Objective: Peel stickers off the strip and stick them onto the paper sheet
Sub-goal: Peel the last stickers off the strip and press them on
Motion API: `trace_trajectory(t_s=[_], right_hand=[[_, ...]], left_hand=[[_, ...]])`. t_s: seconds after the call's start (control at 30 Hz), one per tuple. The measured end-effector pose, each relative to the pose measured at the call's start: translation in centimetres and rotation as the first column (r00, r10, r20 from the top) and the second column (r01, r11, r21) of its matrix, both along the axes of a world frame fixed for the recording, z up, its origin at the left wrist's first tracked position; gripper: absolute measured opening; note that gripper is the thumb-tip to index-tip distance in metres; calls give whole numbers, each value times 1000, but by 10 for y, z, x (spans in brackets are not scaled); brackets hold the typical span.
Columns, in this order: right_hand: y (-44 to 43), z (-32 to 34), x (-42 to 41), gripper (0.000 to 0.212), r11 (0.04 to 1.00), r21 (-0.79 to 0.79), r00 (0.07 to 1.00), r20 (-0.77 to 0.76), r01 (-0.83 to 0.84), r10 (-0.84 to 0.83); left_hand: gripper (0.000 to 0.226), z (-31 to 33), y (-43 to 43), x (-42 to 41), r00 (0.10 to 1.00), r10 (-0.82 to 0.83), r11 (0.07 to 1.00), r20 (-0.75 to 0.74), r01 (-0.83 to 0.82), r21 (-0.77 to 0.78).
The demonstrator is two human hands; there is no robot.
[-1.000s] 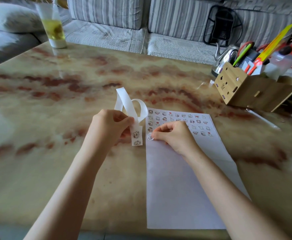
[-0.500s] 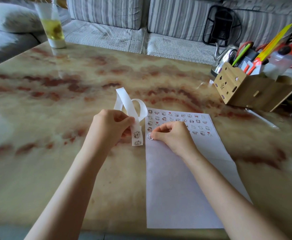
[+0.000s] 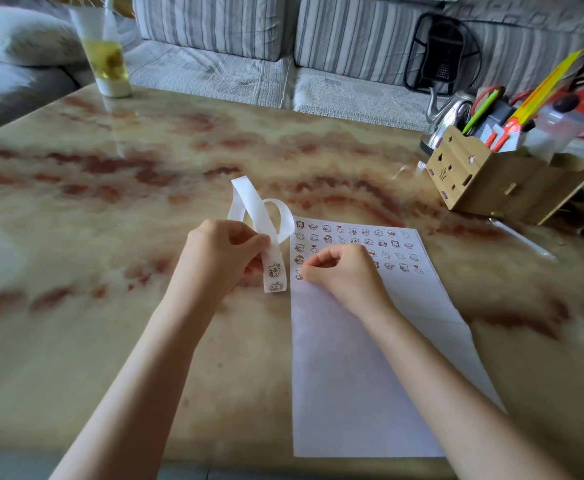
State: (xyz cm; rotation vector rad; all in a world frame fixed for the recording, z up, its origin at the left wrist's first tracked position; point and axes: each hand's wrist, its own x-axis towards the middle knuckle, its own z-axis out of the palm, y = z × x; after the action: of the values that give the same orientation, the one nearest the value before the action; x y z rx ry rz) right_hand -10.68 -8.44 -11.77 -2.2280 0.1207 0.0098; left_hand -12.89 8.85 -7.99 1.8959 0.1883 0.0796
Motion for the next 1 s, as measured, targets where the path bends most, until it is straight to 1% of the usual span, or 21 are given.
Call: trace_trajectory(t_s=[0.1, 0.2, 0.3, 0.33, 0.47, 0.53, 0.6, 0.73, 0.8, 0.83, 0.87, 0.93, 1.0], right_hand=[[-1, 0, -1, 7, 999, -28, 1000, 12, -19, 19], [-4, -2, 0, 10, 999, -1, 998, 30, -54, 54], [-7, -3, 1, 22, 997, 0, 996, 36, -83, 83], [-7, -3, 2, 22, 996, -4, 995, 39, -87, 87], [-10, -8, 5, 15, 996, -1, 995, 58, -85, 85], [-10, -6, 5, 19, 995, 23, 995, 40, -97, 96], [-10, -4, 4, 25, 994, 7, 994, 19, -109, 109], [-10, -5, 3, 11, 994, -34, 994, 42, -101, 103], [-10, -1, 2, 6, 994, 6, 993, 25, -112, 112], [-10, 2, 1, 4, 992, 53, 993, 29, -114, 112], [-10, 6, -1, 4, 988, 110, 993, 60, -109, 102], [-8, 14, -8, 6, 976, 196, 978, 199, -96, 56], [-3, 22, -18, 6, 959, 240, 949, 307, -153, 74]], left_hand=[[13, 1, 0, -1, 1000, -3, 1000, 12, 3, 25], [13, 1, 0, -1, 1000, -4, 1000, 12, 4, 24], [13, 2, -1, -2, 1000, -4, 1000, 7, 3, 28], [13, 2, -1, -2, 1000, -3, 1000, 6, 3, 30], [13, 3, 0, -2, 1000, -2, 1000, -3, 2, 9], [13, 3, -1, -2, 1000, -5, 1000, -10, 5, -10], [13, 3, -1, -1, 1000, -4, 999, -15, 3, -46], [14, 4, -2, -1, 1000, -13, 998, -19, 12, -64], [15, 4, -2, -1, 1000, -10, 997, -12, 9, -76], [15, 4, -2, -1, 1000, -8, 997, -7, 7, -82], [15, 4, -2, 0, 1000, -5, 996, -4, 5, -88], [15, 5, -3, 0, 1000, 0, 995, 11, 1, -100], [16, 5, -3, 0, 999, 4, 994, 35, -1, -112]])
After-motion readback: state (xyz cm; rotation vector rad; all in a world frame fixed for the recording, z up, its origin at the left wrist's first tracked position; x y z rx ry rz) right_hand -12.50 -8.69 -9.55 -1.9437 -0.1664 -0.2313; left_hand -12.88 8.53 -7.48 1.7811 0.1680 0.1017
